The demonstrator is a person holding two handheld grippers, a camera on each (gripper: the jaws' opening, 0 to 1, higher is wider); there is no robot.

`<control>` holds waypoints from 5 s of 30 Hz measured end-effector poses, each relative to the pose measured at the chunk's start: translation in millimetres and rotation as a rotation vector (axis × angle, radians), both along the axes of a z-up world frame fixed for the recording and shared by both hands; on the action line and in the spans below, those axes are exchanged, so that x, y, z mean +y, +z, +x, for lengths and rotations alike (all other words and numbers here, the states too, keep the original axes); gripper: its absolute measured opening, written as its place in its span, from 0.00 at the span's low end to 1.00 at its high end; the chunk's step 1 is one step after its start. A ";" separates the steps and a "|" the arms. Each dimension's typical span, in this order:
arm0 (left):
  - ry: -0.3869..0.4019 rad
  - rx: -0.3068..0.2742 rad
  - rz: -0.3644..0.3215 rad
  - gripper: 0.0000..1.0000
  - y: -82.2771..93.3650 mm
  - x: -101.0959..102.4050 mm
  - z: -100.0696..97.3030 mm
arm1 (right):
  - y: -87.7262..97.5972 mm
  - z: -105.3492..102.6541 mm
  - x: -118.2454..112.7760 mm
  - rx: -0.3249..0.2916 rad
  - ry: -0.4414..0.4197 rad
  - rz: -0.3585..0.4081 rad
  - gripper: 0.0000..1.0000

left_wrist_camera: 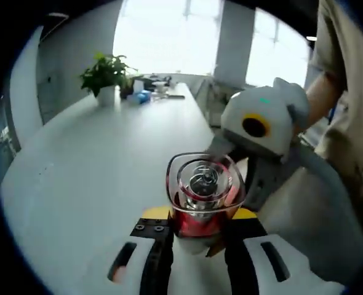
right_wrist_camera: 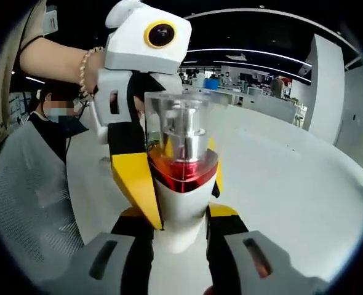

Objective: Arrange the skincare products in the storage area until every visible bottle or jar stands upright without overlapping.

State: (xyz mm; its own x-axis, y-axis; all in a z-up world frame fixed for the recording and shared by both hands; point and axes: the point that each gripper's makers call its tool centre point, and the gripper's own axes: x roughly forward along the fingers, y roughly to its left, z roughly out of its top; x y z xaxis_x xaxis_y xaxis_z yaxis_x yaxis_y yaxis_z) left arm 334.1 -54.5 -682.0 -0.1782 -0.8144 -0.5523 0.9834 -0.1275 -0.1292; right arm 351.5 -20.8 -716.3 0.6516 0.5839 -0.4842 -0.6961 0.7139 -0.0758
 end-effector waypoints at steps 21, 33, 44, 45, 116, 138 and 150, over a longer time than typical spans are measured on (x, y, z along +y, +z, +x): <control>0.029 -0.030 -0.066 0.28 3.1 -19.6 46.3 | -2.0 46.9 -21.1 -0.031 -0.032 0.008 0.32; 0.044 -0.048 -0.067 0.27 4.8 -25.3 77.9 | -2.1 79.7 -26.5 -0.050 -0.020 -0.004 0.32; 0.053 -0.043 -0.062 0.27 4.9 -24.7 87.8 | -2.4 89.7 -25.4 -0.052 -0.023 0.001 0.33; 0.053 -0.042 -0.062 0.27 4.8 -24.8 87.8 | -2.3 89.5 -25.2 -0.052 -0.022 0.001 0.33; 0.734 0.146 0.019 0.90 -18.9 159.2 -20.7 | 27.1 -36.1 -4.5 0.127 -0.129 0.181 0.80; 0.910 0.179 0.006 0.97 -8.6 211.0 -56.4 | 45.8 -57.8 -12.2 0.170 -0.192 0.246 0.97; 0.954 0.184 -0.017 0.97 -8.7 216.5 -56.1 | 44.3 -60.9 -10.7 0.187 -0.190 0.239 0.97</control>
